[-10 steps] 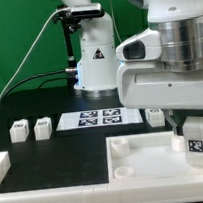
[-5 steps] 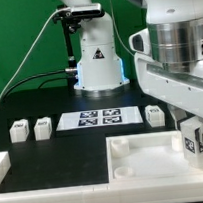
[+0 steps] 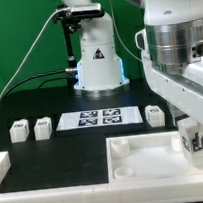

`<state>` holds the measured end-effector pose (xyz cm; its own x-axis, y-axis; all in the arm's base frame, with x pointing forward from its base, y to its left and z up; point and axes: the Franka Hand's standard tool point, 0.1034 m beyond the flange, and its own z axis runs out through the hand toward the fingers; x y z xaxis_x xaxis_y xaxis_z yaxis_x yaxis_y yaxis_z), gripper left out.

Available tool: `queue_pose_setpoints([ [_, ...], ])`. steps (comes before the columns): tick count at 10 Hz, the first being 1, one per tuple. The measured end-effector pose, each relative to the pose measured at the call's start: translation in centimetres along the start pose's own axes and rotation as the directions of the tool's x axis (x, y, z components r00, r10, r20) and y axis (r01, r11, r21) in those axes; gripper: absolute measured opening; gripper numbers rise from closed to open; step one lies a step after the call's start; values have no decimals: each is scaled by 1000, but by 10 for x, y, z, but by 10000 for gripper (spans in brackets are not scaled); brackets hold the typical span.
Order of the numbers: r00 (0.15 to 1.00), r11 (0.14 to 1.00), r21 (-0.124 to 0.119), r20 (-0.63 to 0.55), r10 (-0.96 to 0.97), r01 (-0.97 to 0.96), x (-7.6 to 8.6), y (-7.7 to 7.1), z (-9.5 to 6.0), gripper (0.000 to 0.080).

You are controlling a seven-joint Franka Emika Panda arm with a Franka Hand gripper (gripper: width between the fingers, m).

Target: Assemble one leg

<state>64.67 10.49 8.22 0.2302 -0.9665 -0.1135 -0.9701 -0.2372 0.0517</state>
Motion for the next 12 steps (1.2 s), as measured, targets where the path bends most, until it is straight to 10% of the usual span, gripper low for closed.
queue_pose_setpoints([
  [4, 920, 920, 6, -3, -392, 392, -10, -3, -1, 647],
  [6, 777, 776, 31, -36, -629, 630, -11, -7, 0, 649],
  [12, 259, 260, 0, -52, -964, 966, -1, -6, -1, 649],
])
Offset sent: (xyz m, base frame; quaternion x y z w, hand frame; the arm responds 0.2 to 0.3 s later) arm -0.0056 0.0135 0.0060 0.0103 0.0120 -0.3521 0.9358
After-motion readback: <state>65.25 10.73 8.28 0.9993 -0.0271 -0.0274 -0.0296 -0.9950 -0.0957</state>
